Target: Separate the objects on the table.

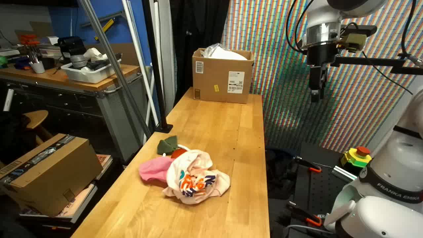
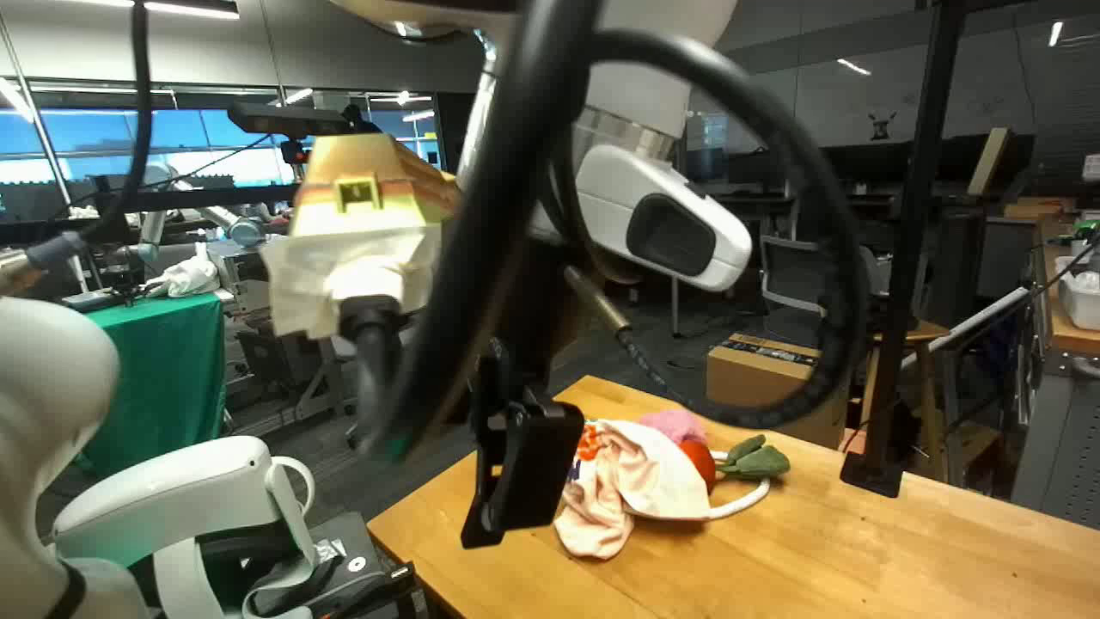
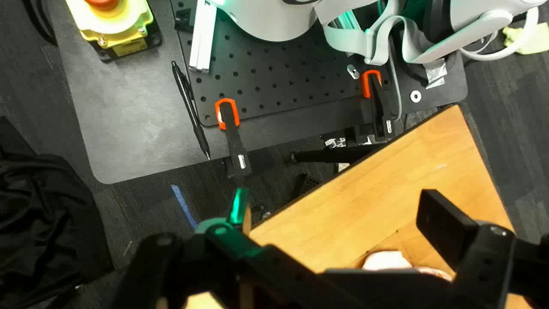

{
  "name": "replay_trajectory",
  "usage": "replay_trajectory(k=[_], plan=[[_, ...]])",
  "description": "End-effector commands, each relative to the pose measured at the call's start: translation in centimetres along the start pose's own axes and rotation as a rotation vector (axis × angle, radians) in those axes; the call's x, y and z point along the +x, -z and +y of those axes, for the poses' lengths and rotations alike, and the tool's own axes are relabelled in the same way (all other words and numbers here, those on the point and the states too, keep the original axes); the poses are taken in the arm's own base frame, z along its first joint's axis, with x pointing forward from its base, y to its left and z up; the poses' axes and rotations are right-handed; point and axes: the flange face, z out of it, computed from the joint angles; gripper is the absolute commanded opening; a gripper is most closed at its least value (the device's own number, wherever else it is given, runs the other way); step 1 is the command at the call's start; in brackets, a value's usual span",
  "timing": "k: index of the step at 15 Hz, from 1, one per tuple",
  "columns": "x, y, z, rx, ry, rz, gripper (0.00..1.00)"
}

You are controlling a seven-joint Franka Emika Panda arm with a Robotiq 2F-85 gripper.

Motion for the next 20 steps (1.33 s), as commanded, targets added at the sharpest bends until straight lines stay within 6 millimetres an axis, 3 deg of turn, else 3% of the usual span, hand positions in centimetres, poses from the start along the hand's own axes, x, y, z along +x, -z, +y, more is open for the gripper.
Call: replay_trajectory(k=[1,6,11,15,20], plan=[[0.0,0.1,0.0,0.0,0.0,0.002,1.0],[0.2,0.5,0.0,-0.004,0.0,0.005,1.0],[2.2,1.7,-1.1,-0.056,0.023,0.012,1.0],[5.3,3.5,-3.2,-0.113,0.079,0.042,1.0],[11.0,4.0,-7.9,-0.158,0.145,0.063,1.0]])
